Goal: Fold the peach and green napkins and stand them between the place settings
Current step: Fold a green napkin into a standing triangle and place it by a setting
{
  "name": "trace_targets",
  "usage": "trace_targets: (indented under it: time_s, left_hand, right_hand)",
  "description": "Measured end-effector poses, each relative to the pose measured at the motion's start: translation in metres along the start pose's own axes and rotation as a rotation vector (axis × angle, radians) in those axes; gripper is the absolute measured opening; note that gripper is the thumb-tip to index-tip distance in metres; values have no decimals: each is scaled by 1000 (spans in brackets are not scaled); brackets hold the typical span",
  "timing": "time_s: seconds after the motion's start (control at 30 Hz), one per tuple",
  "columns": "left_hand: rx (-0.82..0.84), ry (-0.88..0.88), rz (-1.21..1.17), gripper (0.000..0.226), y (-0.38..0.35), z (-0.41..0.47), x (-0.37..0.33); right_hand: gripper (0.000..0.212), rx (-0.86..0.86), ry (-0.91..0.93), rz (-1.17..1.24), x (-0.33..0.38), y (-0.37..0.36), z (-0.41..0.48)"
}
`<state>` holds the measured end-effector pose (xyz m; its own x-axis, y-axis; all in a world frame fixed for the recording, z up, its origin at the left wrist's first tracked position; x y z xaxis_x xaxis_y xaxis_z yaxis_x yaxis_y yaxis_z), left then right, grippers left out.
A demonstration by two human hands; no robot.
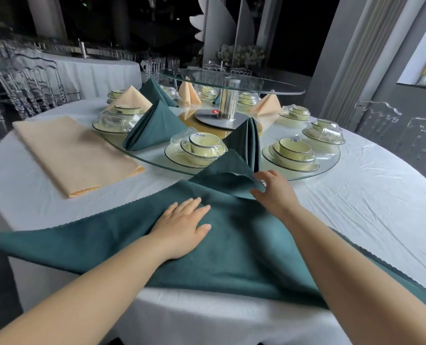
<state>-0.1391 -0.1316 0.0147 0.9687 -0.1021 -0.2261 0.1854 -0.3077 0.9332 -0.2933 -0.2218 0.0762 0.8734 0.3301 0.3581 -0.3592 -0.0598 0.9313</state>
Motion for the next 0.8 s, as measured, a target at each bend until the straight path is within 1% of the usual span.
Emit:
trace_targets:
  time_s: [0.07, 0.1, 0.2, 0.27, 0.33, 0.47, 0.57, 0.63, 0.7, 0.77, 0.8]
  left_hand:
    - [-10, 5, 0, 51, -3, -1, 2]
    - [-6, 11, 3, 51, -4, -1, 3]
    - [9, 17, 4, 51, -4, -2, 4]
    - [18, 18, 10, 51, -5, -2, 4]
    - [24, 21, 14, 51, -6, -4, 5]
    - [34, 30, 19, 52, -7, -9, 7]
    - [54, 25, 12, 53, -6, -9, 8]
    - [79, 25, 9, 53, -4, -6, 9]
    - [87, 28, 18, 55, -1, -2, 8]
    - [59, 11, 18, 55, 3, -4, 1]
    - [41, -14, 9, 54, 4, -7, -6]
  right_hand:
    - [43, -26, 12, -3, 11, -2, 13]
    - [42, -36, 16, -6, 16, -3, 19]
    - [30, -55, 63, -107, 29, -5, 34]
    - [27, -116, 79, -142, 33, 1, 39]
    - [26, -157, 75, -89, 34, 8, 43]
    - [23, -67, 42, 14, 33, 11, 55]
    - [16, -68, 12, 121, 30, 15, 60]
    - [6, -70, -31, 158, 25, 18, 65]
    - [13, -69, -46, 148, 25, 21, 71]
    - [5, -71, -50, 135, 27, 23, 75]
    - [14, -76, -47, 120, 28, 23, 76]
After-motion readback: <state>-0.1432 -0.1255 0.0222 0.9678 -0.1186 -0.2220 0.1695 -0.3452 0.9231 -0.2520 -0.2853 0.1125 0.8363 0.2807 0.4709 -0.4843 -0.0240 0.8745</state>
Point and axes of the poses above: each hand's wrist, its own z-axis towards the middle knuckle, its own y-axis out of the back of the hand, x = y × z, the point moved 8 cm from there along z, towards the middle knuckle, and after that the axes turned 13 degrees about x, right-handed, at the moved point
